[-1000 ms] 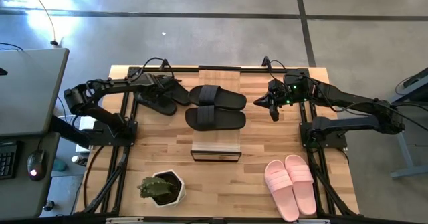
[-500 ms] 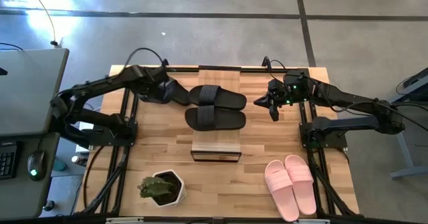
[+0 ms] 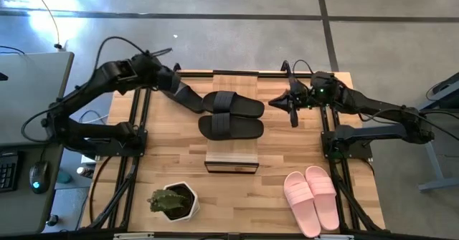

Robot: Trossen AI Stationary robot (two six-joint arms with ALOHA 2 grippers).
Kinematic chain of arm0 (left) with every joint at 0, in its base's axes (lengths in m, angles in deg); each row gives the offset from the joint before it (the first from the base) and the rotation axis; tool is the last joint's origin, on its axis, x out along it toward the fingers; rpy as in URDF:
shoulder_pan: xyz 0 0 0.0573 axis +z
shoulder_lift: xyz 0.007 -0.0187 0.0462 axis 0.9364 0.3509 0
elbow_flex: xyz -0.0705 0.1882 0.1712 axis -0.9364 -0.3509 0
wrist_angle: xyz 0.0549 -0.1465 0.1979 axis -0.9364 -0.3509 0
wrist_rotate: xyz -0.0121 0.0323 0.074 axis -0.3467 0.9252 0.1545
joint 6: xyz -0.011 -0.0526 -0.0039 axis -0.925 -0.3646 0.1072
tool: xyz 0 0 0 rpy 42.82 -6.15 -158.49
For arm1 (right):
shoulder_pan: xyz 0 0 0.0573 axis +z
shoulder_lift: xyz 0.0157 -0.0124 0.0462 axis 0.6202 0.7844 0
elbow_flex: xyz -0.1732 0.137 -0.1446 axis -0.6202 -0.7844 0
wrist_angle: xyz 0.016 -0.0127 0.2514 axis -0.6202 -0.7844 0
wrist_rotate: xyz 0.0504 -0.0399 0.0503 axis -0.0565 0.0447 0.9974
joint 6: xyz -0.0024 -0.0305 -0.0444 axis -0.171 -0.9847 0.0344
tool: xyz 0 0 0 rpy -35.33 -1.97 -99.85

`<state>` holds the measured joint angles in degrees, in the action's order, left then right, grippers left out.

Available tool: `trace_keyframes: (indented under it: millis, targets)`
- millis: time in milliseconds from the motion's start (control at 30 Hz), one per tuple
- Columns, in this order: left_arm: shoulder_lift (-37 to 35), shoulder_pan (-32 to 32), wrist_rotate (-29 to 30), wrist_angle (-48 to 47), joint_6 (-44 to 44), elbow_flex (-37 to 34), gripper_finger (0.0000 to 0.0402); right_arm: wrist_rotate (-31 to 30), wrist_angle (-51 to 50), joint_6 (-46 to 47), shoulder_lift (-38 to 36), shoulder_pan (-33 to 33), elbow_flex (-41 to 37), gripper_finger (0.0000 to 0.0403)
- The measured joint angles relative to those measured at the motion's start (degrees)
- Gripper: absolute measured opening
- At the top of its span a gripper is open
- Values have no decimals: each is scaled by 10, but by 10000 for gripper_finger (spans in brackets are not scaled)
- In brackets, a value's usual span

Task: Pick and place slides into the shelf
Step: Put the black slipper under the shelf

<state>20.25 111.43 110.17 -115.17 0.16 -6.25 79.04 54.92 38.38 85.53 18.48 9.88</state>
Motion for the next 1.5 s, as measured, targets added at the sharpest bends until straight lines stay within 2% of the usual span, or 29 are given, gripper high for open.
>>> trace_keyframes:
  millis: [100,267,500,733,900,1033,1167,1300,1500]
  targets:
    - [8,0,-16,6,17,28,1,-9,-17,-66,14,0,44,28]
    - [16,-21,-31,25,33,48,0,-18,-53,-155,73,0,157,88]
    - [35,-70,-30,58,33,49,0,-6,-143,-325,228,11,352,149]
    - [58,-96,-29,61,33,49,0,-13,-302,-442,418,40,599,157]
    - [59,-99,-28,60,33,49,0,-82,-393,-510,532,63,765,156]
    - [59,-99,-28,59,36,49,0,-88,-435,-552,605,76,868,156]
    - [59,-99,-35,60,47,49,0,-90,-358,-603,611,87,832,156]
    - [59,-107,-43,59,50,49,0,-127,-323,-621,616,95,822,156]
    - [59,-129,-44,60,53,49,0,-93,-306,-609,617,95,823,156]
